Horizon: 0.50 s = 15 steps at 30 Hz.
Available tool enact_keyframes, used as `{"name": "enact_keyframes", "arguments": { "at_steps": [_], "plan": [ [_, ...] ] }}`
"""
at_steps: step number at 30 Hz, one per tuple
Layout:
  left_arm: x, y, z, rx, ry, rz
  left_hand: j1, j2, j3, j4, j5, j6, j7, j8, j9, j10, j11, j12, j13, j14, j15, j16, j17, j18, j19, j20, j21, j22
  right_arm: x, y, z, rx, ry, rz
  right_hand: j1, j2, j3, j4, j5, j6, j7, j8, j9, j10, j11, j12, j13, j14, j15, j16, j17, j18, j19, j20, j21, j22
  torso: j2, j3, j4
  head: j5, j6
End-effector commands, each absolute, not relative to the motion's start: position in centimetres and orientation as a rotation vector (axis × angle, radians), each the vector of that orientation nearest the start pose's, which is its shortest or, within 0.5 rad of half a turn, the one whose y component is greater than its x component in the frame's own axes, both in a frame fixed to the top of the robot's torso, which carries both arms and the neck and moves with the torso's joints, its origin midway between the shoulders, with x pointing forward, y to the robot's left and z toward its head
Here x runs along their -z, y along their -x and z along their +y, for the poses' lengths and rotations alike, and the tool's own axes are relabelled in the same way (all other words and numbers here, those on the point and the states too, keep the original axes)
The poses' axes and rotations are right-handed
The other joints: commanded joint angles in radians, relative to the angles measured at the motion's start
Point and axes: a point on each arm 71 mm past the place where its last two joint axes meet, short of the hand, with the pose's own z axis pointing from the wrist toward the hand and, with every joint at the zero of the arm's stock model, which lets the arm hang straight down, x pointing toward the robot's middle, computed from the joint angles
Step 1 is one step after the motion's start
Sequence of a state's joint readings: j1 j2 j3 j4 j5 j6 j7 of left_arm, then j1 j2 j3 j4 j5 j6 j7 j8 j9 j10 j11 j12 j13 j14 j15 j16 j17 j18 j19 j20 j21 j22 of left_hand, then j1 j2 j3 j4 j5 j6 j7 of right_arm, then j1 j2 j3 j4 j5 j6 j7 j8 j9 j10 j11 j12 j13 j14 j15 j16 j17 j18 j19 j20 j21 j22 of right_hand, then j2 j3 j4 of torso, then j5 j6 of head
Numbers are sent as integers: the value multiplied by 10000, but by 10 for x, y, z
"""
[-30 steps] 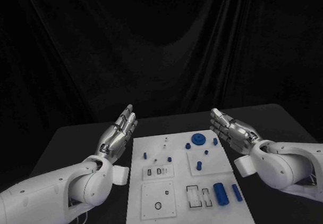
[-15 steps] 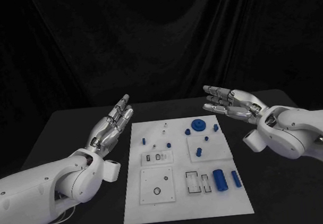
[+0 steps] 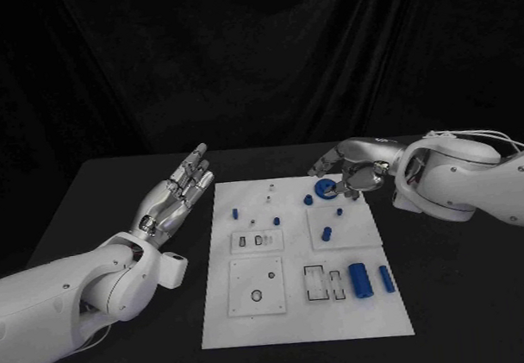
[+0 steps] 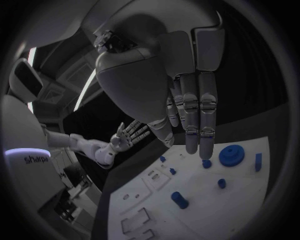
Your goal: Assemble the parts on the task board
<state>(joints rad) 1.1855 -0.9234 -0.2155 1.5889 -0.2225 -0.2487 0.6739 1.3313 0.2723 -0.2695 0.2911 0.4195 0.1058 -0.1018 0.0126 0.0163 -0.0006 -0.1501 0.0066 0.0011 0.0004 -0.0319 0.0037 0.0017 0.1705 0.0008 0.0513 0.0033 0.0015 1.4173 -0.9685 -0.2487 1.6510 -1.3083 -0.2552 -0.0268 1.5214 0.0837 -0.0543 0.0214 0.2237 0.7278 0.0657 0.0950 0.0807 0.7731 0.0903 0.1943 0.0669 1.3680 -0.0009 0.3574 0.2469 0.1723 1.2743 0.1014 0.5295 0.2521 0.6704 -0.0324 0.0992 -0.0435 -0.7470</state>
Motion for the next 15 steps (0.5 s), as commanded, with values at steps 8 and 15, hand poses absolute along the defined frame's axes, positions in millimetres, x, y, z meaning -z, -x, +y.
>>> {"name": "enact_keyframes", "arguments": {
  "at_steps": [8, 15],
  "plan": [
    [209, -440, 221, 17366, 6509, 13639, 258, 5, 136, -1, 306, 19, 71, 44, 11, 6, 105, -66, -11, -4, -8, -37, -17, 18, -8, 186, -33, -15, 151, -478, -208, -3497, 5677, 15613, -406, -717, 1458, -151, 158, 1279, 122, -300, 38, 1935, -262, -1215, -21, 928, -492, 4010, 2685, -455, 1018, -489, 5697, 6104, 216, -20, 268, -203, 1],
    [210, -441, 219, 17445, 6522, 13750, 413, 0, 204, -22, 536, 21, 116, 44, 11, 6, 144, -66, -11, -4, 66, -37, -17, 19, -8, 276, -33, -15, 153, -486, -201, -2905, 6314, 15288, -798, -1095, 1827, 51, -193, 1266, -41, -303, -8, 2083, -319, -1307, -15, 1120, -548, 5836, 4446, -699, 1224, -495, 7118, 7988, 337, -4, 314, -238, 5]
  ]
}}
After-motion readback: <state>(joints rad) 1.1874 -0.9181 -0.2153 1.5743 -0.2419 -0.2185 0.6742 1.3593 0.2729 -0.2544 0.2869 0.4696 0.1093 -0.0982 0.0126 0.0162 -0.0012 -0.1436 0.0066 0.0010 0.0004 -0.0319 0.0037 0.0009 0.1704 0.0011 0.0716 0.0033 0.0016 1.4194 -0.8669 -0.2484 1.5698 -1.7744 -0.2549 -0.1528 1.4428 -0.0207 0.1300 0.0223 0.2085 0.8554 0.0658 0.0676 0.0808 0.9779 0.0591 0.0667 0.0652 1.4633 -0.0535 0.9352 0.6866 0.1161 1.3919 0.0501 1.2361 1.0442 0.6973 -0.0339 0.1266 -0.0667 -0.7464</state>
